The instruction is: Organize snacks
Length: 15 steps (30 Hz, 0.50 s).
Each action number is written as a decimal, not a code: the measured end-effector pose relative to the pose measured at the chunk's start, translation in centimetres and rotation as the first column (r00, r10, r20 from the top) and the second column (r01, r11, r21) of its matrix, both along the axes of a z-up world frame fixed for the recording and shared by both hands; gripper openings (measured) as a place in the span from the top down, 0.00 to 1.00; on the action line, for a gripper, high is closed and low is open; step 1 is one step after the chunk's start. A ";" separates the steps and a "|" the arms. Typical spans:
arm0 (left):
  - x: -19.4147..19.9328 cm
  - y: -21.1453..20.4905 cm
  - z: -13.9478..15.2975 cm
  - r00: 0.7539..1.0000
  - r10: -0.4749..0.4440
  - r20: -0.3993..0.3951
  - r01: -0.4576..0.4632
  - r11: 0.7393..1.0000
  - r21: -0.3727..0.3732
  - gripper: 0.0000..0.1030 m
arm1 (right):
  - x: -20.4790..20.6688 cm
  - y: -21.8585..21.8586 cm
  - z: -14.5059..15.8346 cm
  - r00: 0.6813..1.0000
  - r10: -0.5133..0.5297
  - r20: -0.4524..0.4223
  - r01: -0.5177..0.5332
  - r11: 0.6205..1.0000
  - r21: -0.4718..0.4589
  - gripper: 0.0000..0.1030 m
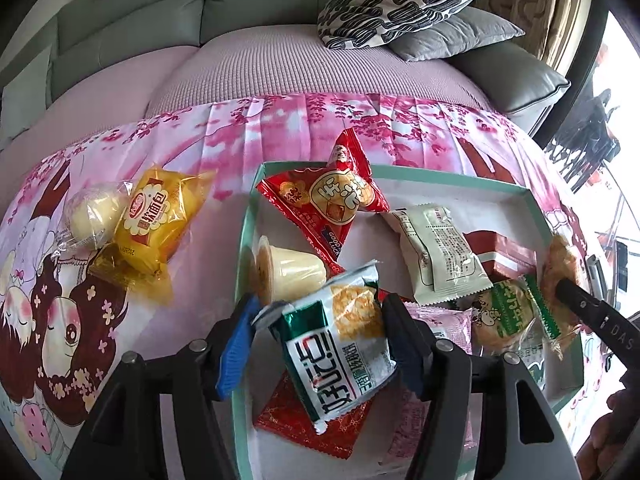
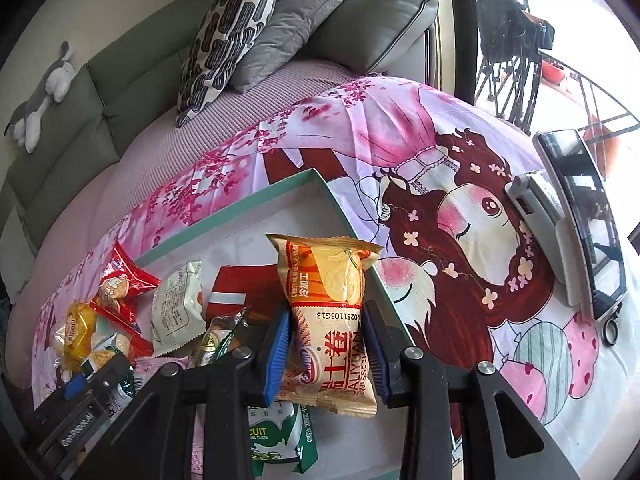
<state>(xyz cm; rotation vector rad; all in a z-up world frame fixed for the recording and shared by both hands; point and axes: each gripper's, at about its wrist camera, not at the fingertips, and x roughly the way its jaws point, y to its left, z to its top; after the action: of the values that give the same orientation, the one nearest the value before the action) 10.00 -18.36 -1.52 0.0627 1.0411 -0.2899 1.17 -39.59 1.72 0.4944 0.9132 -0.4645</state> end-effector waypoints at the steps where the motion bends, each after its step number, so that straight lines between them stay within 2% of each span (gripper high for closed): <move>1: 0.0 0.1 0.1 1.000 0.001 0.002 -0.001 1.000 -0.001 0.37 | 0.0 0.0 0.0 1.000 -0.003 -0.003 0.003 1.000 -0.002 0.56; 5: -0.1 0.4 0.9 1.000 0.008 0.017 -0.008 1.000 0.000 0.37 | -0.2 -0.1 0.2 1.000 -0.008 -0.001 0.008 1.000 -0.006 0.53; 9: -0.1 1.0 1.6 0.999 0.026 0.032 -0.026 1.000 -0.010 0.36 | 0.1 0.4 0.4 1.000 0.010 -0.006 -0.010 1.000 -0.019 0.41; 11: -0.1 1.3 1.8 0.999 0.037 0.033 -0.036 0.999 -0.011 0.30 | 0.4 0.8 0.5 0.999 0.032 -0.008 -0.033 0.999 -0.028 0.37; 12: 0.0 1.6 1.8 0.998 0.049 0.034 -0.049 0.999 -0.008 0.23 | 0.5 1.0 0.5 0.999 0.042 -0.007 -0.043 0.999 -0.032 0.34; 15: 0.2 2.4 1.8 0.996 0.086 0.037 -0.086 0.996 0.005 0.21 | 1.0 1.8 0.7 0.998 0.067 -0.006 -0.067 0.996 -0.052 0.28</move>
<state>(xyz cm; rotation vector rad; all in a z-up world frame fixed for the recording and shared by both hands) 10.24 -15.93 0.29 0.0291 1.0053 -0.2062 2.16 -37.75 2.41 0.4144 0.9168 -0.4274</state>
